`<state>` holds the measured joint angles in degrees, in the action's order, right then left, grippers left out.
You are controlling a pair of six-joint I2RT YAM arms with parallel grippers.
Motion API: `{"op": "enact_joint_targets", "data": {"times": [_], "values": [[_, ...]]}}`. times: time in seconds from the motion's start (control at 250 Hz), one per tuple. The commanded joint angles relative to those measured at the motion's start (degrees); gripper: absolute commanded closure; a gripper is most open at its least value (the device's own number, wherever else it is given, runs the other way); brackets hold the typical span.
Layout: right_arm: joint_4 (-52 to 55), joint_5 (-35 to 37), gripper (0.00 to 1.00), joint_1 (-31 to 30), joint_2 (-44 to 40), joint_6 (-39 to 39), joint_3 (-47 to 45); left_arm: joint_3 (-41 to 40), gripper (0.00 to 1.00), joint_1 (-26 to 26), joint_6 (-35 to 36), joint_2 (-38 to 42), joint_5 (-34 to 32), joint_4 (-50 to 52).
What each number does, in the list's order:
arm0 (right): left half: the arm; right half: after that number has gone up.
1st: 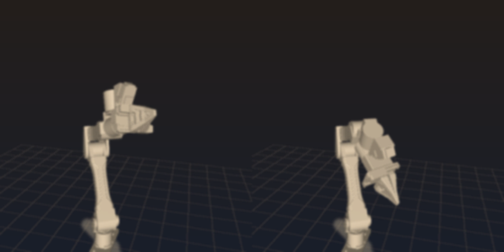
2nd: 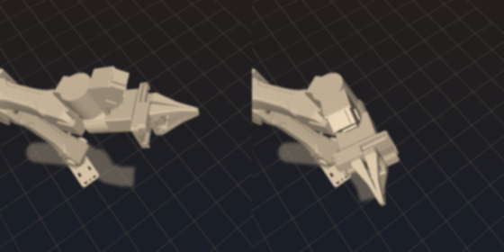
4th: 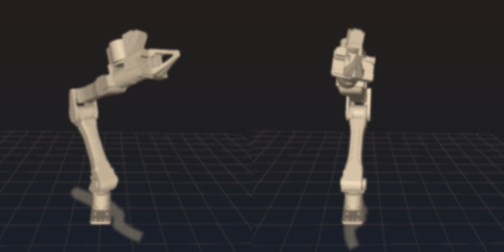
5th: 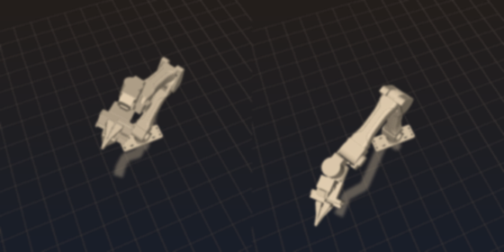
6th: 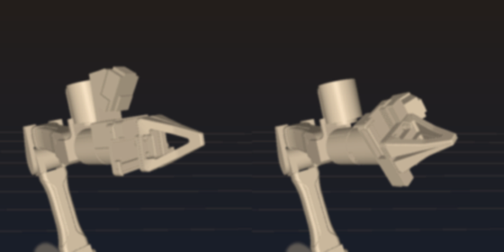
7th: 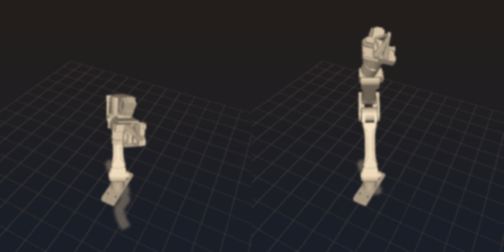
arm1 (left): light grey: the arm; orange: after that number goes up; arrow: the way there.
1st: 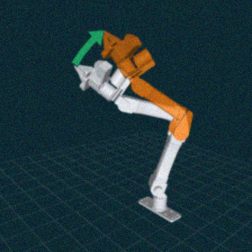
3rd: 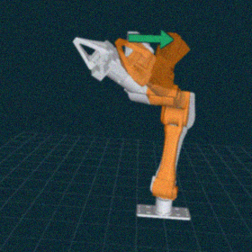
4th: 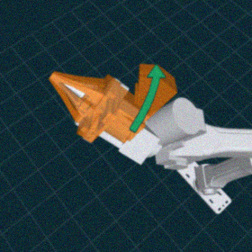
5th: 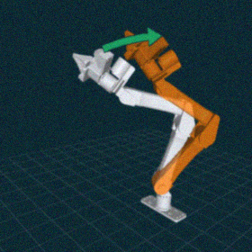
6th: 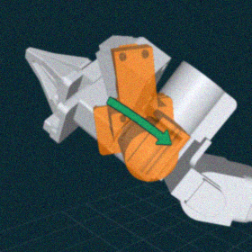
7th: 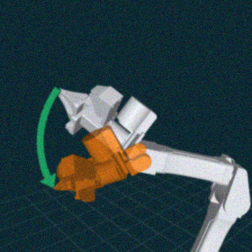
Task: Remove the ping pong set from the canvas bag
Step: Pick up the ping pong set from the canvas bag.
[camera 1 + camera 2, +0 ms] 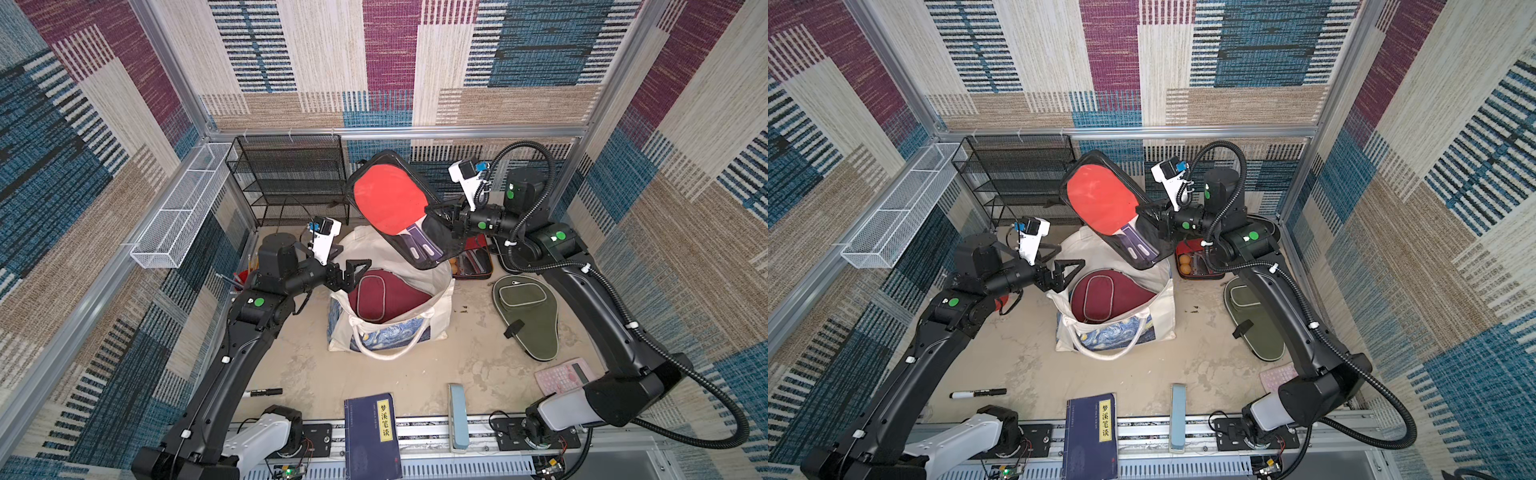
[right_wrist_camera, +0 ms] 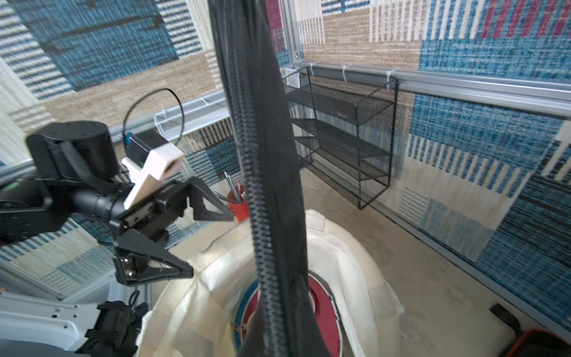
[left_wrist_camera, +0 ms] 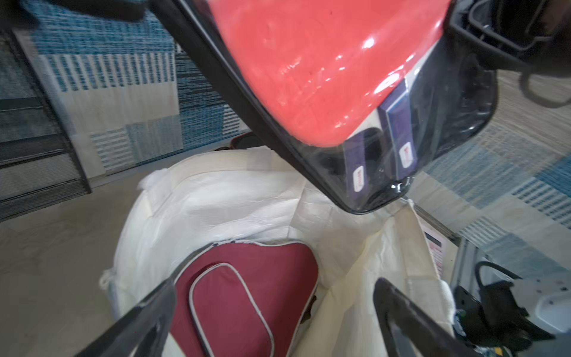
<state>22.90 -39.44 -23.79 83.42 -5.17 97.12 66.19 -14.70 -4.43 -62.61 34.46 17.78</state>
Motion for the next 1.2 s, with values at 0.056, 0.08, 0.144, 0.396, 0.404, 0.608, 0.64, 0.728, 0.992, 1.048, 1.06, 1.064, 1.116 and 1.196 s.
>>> {"op": "enact_joint_targets", "data": {"times": [0.056,0.08,0.144,0.396,0.404,0.608,0.64,0.728,0.992,1.048,1.06,1.064,1.116,1.196], "values": [[-23.9,-12.2,1.0,0.8,-2.4,-14.4,-7.5,-2.3,0.01,0.0,-12.7,-1.1,13.8,-18.5],[-26.3,-12.9,1.0,0.8,-2.7,-16.0,-8.9,-2.9,0.01,0.0,-14.7,-1.3,14.8,-21.6],[-32.6,-15.2,1.0,0.8,-3.2,-20.2,-12.3,-3.9,0.01,0.0,-19.5,-2.4,16.6,-29.1],[-50.6,-18.9,1.0,0.8,-3.6,-33.4,-21.8,-6.2,0.01,0.0,-28.4,-5.4,16.1,-43.9],[-51.1,-19.0,1.0,0.8,-3.6,-33.7,-22.1,-6.3,0.01,0.0,-28.5,-5.5,15.9,-44.1],[-61.0,-20.1,1.0,0.7,-3.0,-41.0,-25.9,-6.6,0.35,0.0,-33.4,-7.5,13.9,-51.4],[-61.5,-20.1,1.0,0.7,-2.8,-41.6,-26.2,-6.4,0.51,0.1,-34.1,-7.8,14.0,-52.2],[-61.6,-19.7,1.0,0.6,-2.6,-41.7,-26.9,-6.6,0.83,0.0,-36.5,-8.7,14.0,-56.3],[-34.7,-12.6,0.66,0.6,-4.1,-23.2,-20.7,-2.3,1.0,0.8,-34.9,-8.0,15.1,-52.5],[-22.6,-6.0,0.29,0.6,-4.4,-14.7,-16.5,0.5,1.0,1.9,-31.4,-6.9,15.1,-45.4],[-20.3,-4.5,0.23,0.6,-4.5,-13.2,-15.6,1.2,1.0,2.2,-30.5,-6.6,14.9,-43.5],[-19.6,-4.0,0.21,0.6,-4.5,-12.7,-15.3,1.5,1.0,2.3,-30.1,-6.6,14.9,-42.8],[-11.0,2.9,0.01,0.6,-4.4,-7.2,-12.0,5.7,1.0,3.7,-24.7,-5.5,13.6,-32.2],[-0.8,12.1,0.01,0.6,-3.4,-1.0,-8.3,14.6,1.0,5.2,-13.4,-5.4,9.3,-12.5]]}}
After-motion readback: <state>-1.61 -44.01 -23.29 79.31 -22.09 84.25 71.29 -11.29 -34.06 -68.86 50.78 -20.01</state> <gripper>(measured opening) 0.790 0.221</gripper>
